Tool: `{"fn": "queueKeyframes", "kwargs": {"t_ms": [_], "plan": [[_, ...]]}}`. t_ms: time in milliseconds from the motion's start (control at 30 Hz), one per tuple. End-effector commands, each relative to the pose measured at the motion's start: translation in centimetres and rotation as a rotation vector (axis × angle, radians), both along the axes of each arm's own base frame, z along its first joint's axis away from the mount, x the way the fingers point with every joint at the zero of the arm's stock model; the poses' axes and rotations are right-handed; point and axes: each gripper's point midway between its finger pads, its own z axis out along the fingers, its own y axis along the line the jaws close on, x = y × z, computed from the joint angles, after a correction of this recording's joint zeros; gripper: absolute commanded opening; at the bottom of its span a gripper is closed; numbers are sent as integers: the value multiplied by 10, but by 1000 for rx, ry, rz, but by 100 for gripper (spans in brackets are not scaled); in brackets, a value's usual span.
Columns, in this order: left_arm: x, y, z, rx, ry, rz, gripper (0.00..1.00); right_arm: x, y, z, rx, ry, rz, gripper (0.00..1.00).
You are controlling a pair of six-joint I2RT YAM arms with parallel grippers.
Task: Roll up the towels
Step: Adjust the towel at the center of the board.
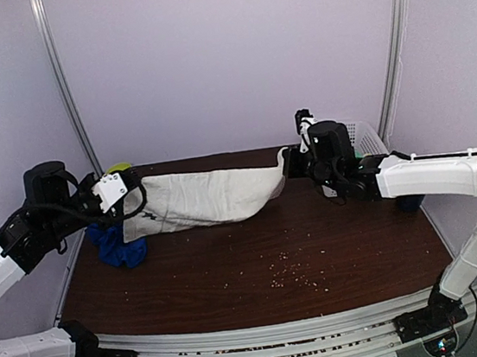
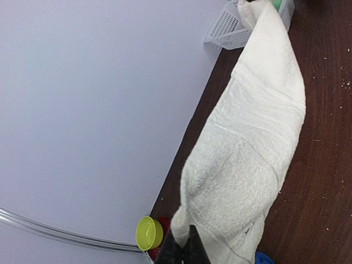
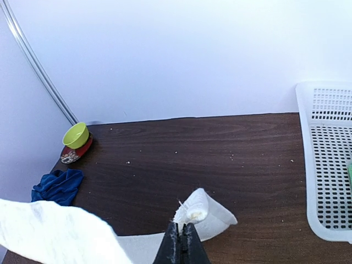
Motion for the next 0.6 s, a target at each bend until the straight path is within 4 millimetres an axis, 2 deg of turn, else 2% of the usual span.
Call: {"fn": "queueKeyframes", "kwargs": {"t_ms": [0, 67, 133, 367, 567], "plan": [[-2, 19, 44, -83, -71, 74, 0, -31, -8, 14, -71, -29, -71, 0], [-1, 21, 41, -90, -67, 82, 0, -38, -4, 11, -83, -19, -72, 0], [5, 21, 23, -75, -49, 97, 0, -37, 0, 0, -104, -4, -76, 0], [35, 25, -57, 22, 82, 202, 0, -7, 28, -67, -266, 94, -94, 0], [55, 37, -98, 55, 138, 294, 0, 16, 42, -93, -310, 141, -56, 0]]}}
